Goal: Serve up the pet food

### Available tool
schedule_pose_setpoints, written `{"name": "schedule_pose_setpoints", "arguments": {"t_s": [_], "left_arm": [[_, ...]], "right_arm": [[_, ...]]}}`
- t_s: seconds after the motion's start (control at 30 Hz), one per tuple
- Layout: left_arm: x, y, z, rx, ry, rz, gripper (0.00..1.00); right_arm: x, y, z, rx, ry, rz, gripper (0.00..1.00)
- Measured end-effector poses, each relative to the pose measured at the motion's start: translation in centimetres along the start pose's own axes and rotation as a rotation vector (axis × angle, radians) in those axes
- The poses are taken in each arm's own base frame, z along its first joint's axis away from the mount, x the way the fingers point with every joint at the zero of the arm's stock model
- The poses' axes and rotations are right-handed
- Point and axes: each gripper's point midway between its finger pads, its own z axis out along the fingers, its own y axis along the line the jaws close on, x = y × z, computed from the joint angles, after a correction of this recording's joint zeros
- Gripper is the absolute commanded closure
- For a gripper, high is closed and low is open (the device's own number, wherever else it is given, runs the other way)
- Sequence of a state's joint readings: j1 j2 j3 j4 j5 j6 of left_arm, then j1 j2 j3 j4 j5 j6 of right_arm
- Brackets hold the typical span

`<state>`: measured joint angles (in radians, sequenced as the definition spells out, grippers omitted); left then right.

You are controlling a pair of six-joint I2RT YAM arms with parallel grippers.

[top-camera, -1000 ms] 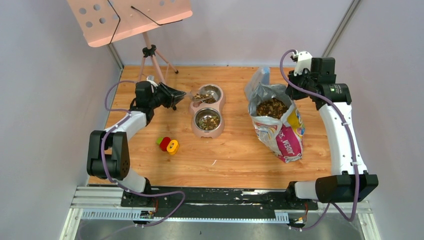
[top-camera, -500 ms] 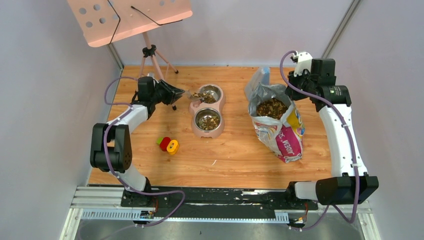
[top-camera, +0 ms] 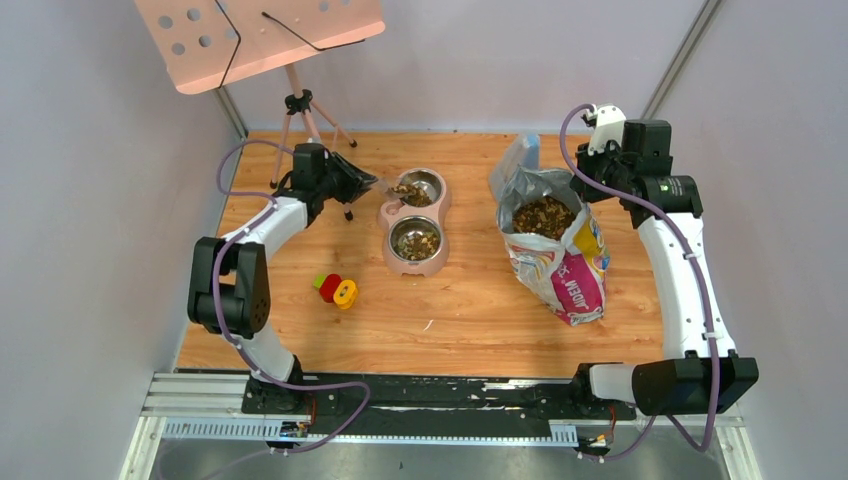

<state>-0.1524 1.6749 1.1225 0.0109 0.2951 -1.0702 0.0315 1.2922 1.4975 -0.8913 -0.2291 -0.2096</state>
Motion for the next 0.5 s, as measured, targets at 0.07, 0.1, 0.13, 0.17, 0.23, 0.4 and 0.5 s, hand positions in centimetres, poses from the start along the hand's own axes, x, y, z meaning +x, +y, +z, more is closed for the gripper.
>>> {"name": "schedule_pose_setpoints", "arguments": {"t_s": [0.07, 0.1, 0.13, 0.17, 0.23, 0.4, 0.5], "left_arm": [[0.1, -0.3, 0.5, -0.002, 0.000, 0.010, 1.00], [0.2, -0.4, 0.7, -0.003, 0.000, 0.016, 1.00], [0.4, -0.5, 0.9, -0.004, 0.003, 0.022, 1.00], [0.6, -0.6, 1.1, -0.005, 0.007, 0.025, 1.00], [1.1, -0.8, 1.3, -0.005, 0.014, 0.033, 1.00], [2.6, -1.3, 1.6, -0.006, 0.041, 0.050, 1.00], [3.2, -1.5, 1.6, -0.002, 0.053, 0.060, 1.00]], "right_arm": [[0.0, 0.0, 0.0, 0.001, -0.001, 0.000, 1.00], [0.0, 0.0, 0.0, 0.001, -0.002, 0.000, 1.00], [0.0, 0.0, 0.0, 0.001, -0.002, 0.000, 1.00], [0.0, 0.0, 0.0, 0.001, -0.002, -0.001, 1.00], [0.0, 0.0, 0.1, 0.002, -0.004, -0.001, 1.00], [0.0, 0.0, 0.1, 0.002, -0.007, -0.002, 1.00], [0.0, 0.0, 0.1, 0.002, -0.008, -0.002, 1.00]]}}
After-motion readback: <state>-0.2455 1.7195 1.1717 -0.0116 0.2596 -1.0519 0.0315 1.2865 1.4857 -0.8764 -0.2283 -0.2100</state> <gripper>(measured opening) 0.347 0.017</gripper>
